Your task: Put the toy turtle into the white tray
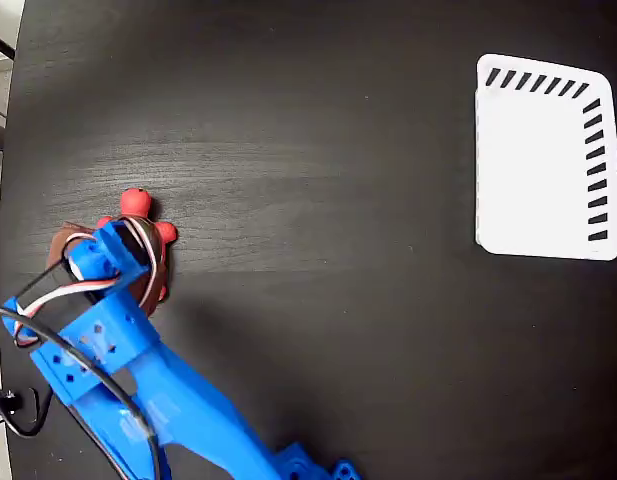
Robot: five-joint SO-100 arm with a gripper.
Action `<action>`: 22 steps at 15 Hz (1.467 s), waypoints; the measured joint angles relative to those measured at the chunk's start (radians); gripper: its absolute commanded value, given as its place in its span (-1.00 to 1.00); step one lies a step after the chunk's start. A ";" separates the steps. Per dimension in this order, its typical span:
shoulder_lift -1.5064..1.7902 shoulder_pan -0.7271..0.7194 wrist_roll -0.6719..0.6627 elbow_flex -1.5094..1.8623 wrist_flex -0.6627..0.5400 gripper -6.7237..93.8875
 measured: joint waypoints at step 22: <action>-0.235 0.028 -0.146 0.057 -0.146 0.36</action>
